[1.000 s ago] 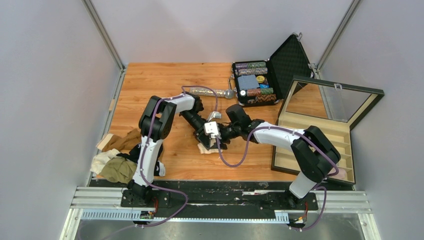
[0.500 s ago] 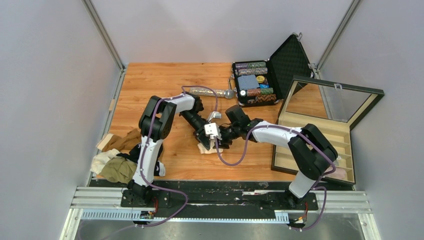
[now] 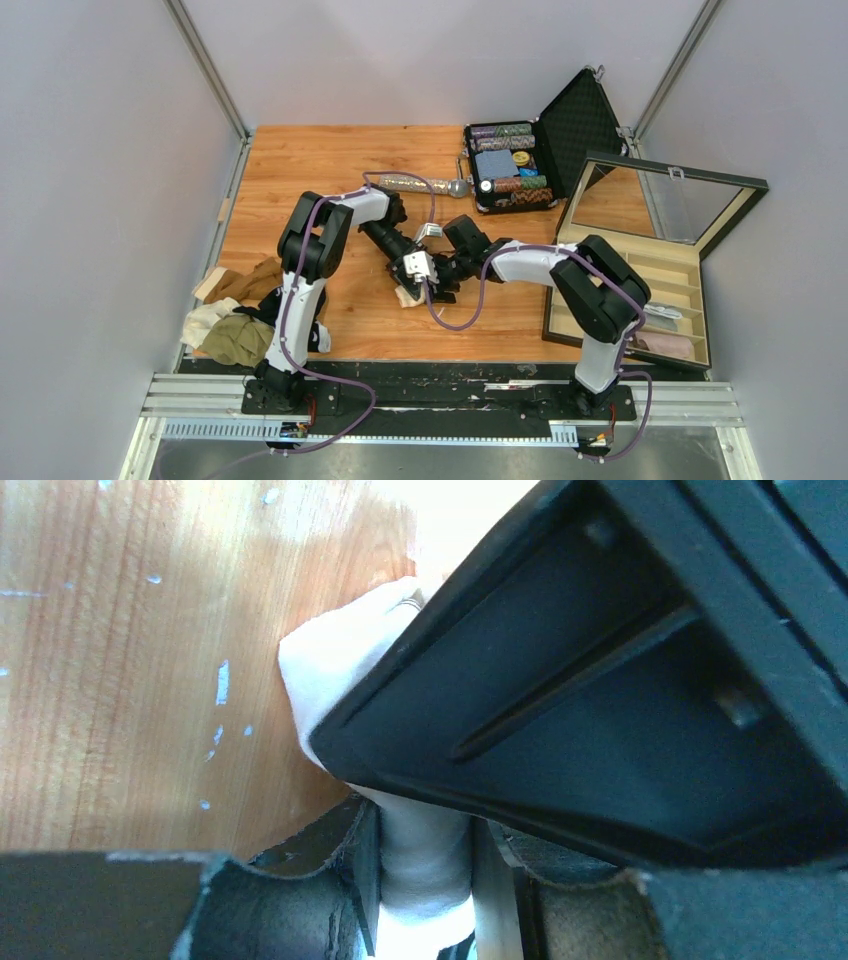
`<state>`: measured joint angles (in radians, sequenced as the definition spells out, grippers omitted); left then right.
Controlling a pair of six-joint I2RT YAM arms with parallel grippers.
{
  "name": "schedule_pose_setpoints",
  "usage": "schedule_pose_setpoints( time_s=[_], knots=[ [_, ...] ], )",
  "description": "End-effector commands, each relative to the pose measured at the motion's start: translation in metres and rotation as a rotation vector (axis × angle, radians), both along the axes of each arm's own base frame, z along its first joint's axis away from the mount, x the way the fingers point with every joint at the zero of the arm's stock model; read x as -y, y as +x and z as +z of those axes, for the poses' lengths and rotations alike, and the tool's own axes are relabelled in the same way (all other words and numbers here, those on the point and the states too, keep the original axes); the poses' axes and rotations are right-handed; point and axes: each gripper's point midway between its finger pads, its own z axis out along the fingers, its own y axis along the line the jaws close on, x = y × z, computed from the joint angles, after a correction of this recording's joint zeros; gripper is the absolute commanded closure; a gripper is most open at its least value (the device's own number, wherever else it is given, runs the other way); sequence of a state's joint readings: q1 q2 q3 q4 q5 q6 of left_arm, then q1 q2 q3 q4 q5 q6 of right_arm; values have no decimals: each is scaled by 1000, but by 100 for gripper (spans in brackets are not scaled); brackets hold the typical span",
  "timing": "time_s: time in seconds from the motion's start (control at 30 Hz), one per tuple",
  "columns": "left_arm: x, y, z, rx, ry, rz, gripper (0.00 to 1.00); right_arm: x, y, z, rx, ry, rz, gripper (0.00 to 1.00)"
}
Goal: Roll the underwear
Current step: Pick up the underwear from the center of the board.
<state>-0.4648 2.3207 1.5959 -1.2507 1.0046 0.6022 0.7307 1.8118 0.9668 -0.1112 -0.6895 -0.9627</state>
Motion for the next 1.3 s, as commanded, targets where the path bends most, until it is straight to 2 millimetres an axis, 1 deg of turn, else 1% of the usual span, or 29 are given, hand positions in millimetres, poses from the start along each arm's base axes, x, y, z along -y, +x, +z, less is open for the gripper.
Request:
schedule_pose_setpoints(
  time_s=[0.0,0.07,0.17,0.2,0.23,0.3,0.4,0.43,0.47,0.5,0.53,0.57,0.6,0.63,0.67,0.7,0.8,0.83,0.87,0.9,0.93,0.97,1.0,1.03,1.07,1.13,1.2,1.23,1.27],
  knots=[
    [8,10,-19,94,-73,-47,100,-6,-1,-25,5,-56,25,39],
    [11,8,-15,81,-101,-44,99,-5,-3,-35,1,-82,24,43],
    [13,6,-10,73,-131,-42,98,-6,-3,-43,14,-113,24,58],
    [13,5,-9,67,-131,-40,95,-5,-3,-44,14,-118,22,72],
    [13,6,-8,63,-128,-33,93,-4,-3,-46,22,-124,24,79],
    [14,10,-4,47,-128,5,77,-1,-4,-49,31,-133,26,90],
    [13,31,10,60,-126,107,65,4,-3,-47,47,-144,16,100],
    [15,43,24,89,-127,149,60,5,-3,-45,51,-144,12,100],
    [9,55,31,115,-122,187,57,6,-1,-40,60,-139,4,100],
    [10,70,51,163,-131,232,38,7,1,-34,69,-131,-8,100],
    [2,83,59,178,-103,285,20,7,4,-28,78,-126,-22,100],
    [0,97,80,250,-126,308,5,8,7,-23,87,-119,-36,100],
    [-10,109,90,280,-118,344,3,8,11,-17,92,-113,-52,100],
    [-13,119,107,327,-126,361,1,9,15,-12,96,-108,-67,100],
    [-24,129,113,361,-104,387,1,9,18,-6,100,-102,-80,100],
    [-29,135,125,400,-100,399,0,11,21,-2,105,-99,-91,100],
    [-58,154,141,533,0,454,0,16,32,17,126,-90,-125,100],
    [-63,157,145,571,20,461,0,18,37,25,132,-85,-143,100],
    [-74,163,154,652,61,468,0,21,43,37,136,-76,-168,100],
    [-81,167,156,702,103,476,0,24,49,51,142,-61,-194,100],
    [-84,171,173,783,91,488,0,27,55,72,146,-40,-227,100],
    [-90,173,173,814,120,501,0,27,60,88,141,-20,-254,100],
    [-91,177,191,883,101,527,0,33,60,103,123,-15,-282,100],
    [-94,176,188,894,115,541,0,36,60,126,125,12,-305,100],
    [-94,177,194,920,105,570,0,40,58,142,121,27,-328,100],
    [-94,179,198,924,102,638,0,50,51,165,108,42,-373,100],
    [-92,181,197,871,108,695,0,67,42,180,83,36,-428,100],
    [-89,182,201,827,109,737,0,79,36,184,66,24,-461,100],
    [-88,182,194,771,128,749,0,91,32,189,49,17,-499,100]
  ],
)
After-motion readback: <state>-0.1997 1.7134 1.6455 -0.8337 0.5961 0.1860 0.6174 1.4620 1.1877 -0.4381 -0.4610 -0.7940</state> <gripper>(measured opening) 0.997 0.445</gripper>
